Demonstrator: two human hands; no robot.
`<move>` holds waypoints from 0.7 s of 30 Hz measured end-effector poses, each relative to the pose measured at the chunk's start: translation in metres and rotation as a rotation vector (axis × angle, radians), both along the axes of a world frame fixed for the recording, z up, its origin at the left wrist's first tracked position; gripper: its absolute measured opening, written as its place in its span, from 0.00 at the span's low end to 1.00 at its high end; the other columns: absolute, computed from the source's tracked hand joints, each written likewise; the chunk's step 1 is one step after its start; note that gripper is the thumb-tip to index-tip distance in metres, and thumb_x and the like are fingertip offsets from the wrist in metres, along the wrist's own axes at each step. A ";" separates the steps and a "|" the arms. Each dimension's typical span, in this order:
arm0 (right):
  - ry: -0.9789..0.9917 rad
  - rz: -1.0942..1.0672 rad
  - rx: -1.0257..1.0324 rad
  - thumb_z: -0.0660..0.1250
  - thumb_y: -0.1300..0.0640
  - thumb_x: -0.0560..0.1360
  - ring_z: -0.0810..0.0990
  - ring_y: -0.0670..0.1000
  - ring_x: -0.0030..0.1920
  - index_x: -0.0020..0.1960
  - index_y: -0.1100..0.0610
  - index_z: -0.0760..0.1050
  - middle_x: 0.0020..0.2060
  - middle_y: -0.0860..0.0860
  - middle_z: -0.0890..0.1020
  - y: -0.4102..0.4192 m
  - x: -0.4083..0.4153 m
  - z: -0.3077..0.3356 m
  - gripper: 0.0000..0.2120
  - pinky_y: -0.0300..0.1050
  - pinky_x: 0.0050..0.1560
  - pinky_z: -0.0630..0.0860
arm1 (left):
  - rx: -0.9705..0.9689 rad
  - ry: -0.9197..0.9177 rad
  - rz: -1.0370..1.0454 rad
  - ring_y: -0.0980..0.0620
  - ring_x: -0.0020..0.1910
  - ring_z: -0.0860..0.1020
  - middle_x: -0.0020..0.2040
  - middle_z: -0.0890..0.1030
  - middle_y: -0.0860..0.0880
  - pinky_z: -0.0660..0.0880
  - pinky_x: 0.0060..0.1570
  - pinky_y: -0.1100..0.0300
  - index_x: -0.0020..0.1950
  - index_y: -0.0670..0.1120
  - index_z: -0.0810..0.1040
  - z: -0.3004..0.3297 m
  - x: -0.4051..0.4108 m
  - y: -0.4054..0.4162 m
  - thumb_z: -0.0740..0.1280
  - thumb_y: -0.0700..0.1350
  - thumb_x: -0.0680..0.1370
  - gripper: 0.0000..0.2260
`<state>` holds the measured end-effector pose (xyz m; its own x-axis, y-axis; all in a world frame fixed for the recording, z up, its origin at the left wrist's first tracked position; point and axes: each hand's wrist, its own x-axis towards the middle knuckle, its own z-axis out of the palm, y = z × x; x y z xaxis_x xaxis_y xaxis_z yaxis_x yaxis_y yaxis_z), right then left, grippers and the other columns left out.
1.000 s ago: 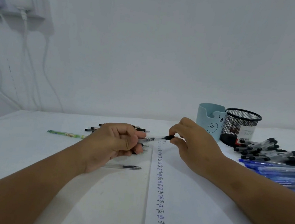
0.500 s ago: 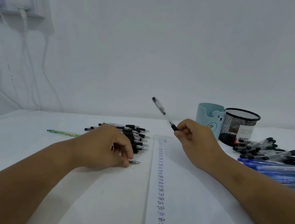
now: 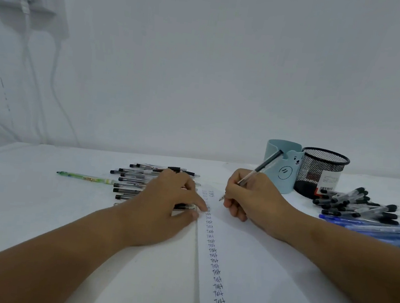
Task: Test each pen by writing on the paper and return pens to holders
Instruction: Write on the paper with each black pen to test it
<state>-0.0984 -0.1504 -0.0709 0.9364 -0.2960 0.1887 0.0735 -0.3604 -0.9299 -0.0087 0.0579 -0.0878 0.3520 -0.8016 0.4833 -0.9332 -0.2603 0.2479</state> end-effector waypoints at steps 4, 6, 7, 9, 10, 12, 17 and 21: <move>0.044 -0.014 0.055 0.64 0.68 0.72 0.74 0.55 0.27 0.35 0.59 0.69 0.30 0.61 0.79 -0.001 0.002 0.004 0.10 0.43 0.26 0.68 | 0.037 0.042 0.027 0.63 0.60 0.63 0.52 0.70 0.60 0.63 0.59 0.58 0.56 0.63 0.83 -0.004 -0.001 -0.002 0.57 0.65 0.75 0.19; 0.064 -0.019 0.042 0.64 0.68 0.71 0.72 0.55 0.26 0.32 0.58 0.67 0.29 0.61 0.78 0.000 0.007 0.007 0.12 0.43 0.26 0.66 | 0.038 0.049 0.028 0.64 0.60 0.62 0.53 0.70 0.61 0.64 0.61 0.55 0.56 0.64 0.83 -0.004 -0.001 -0.001 0.56 0.65 0.75 0.19; 0.056 -0.020 0.032 0.64 0.67 0.70 0.71 0.55 0.25 0.31 0.57 0.66 0.29 0.60 0.77 0.001 0.011 0.010 0.13 0.42 0.25 0.65 | 0.039 0.050 0.029 0.64 0.60 0.62 0.53 0.70 0.61 0.64 0.61 0.54 0.56 0.64 0.83 -0.004 -0.001 -0.001 0.55 0.66 0.75 0.19; 0.017 -0.009 0.033 0.64 0.67 0.71 0.70 0.54 0.25 0.31 0.57 0.66 0.28 0.60 0.76 0.001 0.020 0.017 0.13 0.41 0.25 0.63 | 0.040 0.051 0.030 0.64 0.60 0.62 0.53 0.70 0.61 0.64 0.62 0.53 0.55 0.64 0.82 -0.003 -0.001 -0.002 0.56 0.67 0.74 0.20; 0.004 0.008 0.047 0.64 0.66 0.72 0.70 0.54 0.25 0.33 0.59 0.68 0.29 0.60 0.76 0.001 0.025 0.020 0.11 0.41 0.25 0.63 | 0.040 0.051 0.030 0.64 0.60 0.62 0.53 0.70 0.61 0.64 0.62 0.52 0.55 0.64 0.82 -0.002 -0.001 -0.002 0.56 0.67 0.74 0.19; 0.015 0.049 0.088 0.63 0.66 0.74 0.69 0.54 0.25 0.39 0.61 0.72 0.30 0.60 0.77 -0.001 0.033 0.020 0.06 0.40 0.25 0.62 | 0.034 0.051 0.031 0.63 0.60 0.63 0.53 0.69 0.61 0.66 0.62 0.51 0.55 0.64 0.82 -0.002 -0.002 -0.002 0.58 0.68 0.74 0.18; 0.020 0.058 0.064 0.71 0.61 0.75 0.66 0.52 0.23 0.36 0.61 0.71 0.29 0.60 0.77 -0.008 0.046 0.005 0.13 0.37 0.24 0.61 | 0.047 0.039 0.073 0.63 0.62 0.62 0.55 0.68 0.62 0.62 0.65 0.51 0.55 0.66 0.80 -0.002 -0.001 -0.003 0.57 0.69 0.72 0.19; -0.047 -0.001 -0.203 0.75 0.54 0.74 0.70 0.52 0.25 0.29 0.55 0.68 0.24 0.54 0.79 -0.009 0.052 -0.001 0.20 0.42 0.31 0.67 | 0.079 0.042 0.076 0.64 0.66 0.60 0.60 0.68 0.65 0.57 0.65 0.54 0.57 0.68 0.77 -0.001 0.001 -0.003 0.56 0.69 0.72 0.19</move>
<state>-0.0466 -0.1591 -0.0720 0.9249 -0.2480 0.2882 0.1149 -0.5403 -0.8336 -0.0079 0.0545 -0.0886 0.4318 -0.8068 0.4032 -0.8993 -0.3504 0.2619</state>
